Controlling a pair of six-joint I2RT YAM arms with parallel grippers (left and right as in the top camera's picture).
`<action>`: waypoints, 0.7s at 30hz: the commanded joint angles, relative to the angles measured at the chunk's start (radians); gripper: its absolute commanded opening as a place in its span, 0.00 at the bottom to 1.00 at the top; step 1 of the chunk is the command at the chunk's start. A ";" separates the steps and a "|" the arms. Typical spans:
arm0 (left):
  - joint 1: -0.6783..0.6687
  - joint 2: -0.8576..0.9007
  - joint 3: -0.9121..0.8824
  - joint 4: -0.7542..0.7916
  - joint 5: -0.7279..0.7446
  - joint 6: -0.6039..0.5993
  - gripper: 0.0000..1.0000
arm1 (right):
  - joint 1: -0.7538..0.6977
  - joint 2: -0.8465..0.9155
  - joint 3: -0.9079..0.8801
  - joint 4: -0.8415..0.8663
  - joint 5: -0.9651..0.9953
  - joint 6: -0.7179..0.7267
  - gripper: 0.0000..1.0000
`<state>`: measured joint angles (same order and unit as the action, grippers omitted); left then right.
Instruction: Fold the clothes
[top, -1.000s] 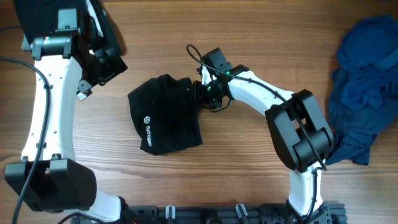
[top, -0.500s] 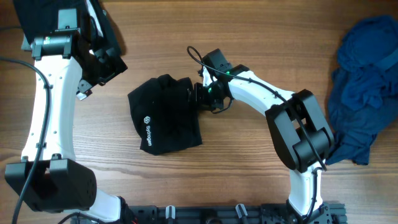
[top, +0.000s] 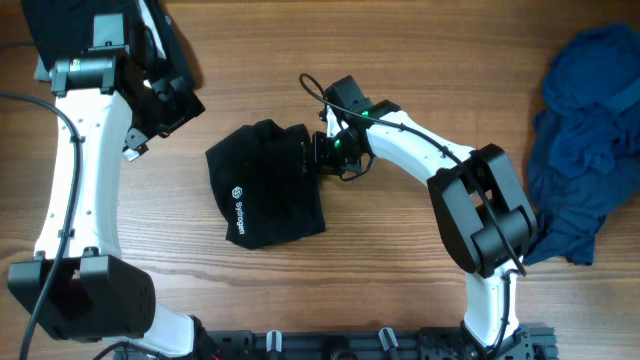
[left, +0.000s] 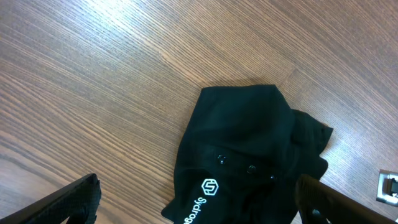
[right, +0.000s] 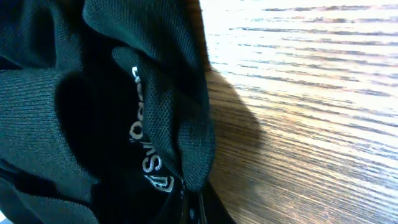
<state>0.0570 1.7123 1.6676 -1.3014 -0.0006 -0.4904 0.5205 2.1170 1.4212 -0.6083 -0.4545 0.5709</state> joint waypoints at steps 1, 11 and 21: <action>-0.008 0.005 0.000 0.000 0.011 0.016 1.00 | -0.004 0.016 0.054 -0.043 0.082 -0.029 0.05; -0.008 0.005 0.000 0.000 0.011 0.016 1.00 | -0.004 0.013 0.106 -0.096 0.082 -0.072 0.09; -0.008 0.005 0.000 0.000 0.011 0.016 1.00 | -0.004 0.013 0.106 -0.107 0.082 -0.074 0.13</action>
<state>0.0570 1.7123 1.6676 -1.3010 -0.0006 -0.4904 0.5201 2.1170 1.5063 -0.7116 -0.3908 0.5133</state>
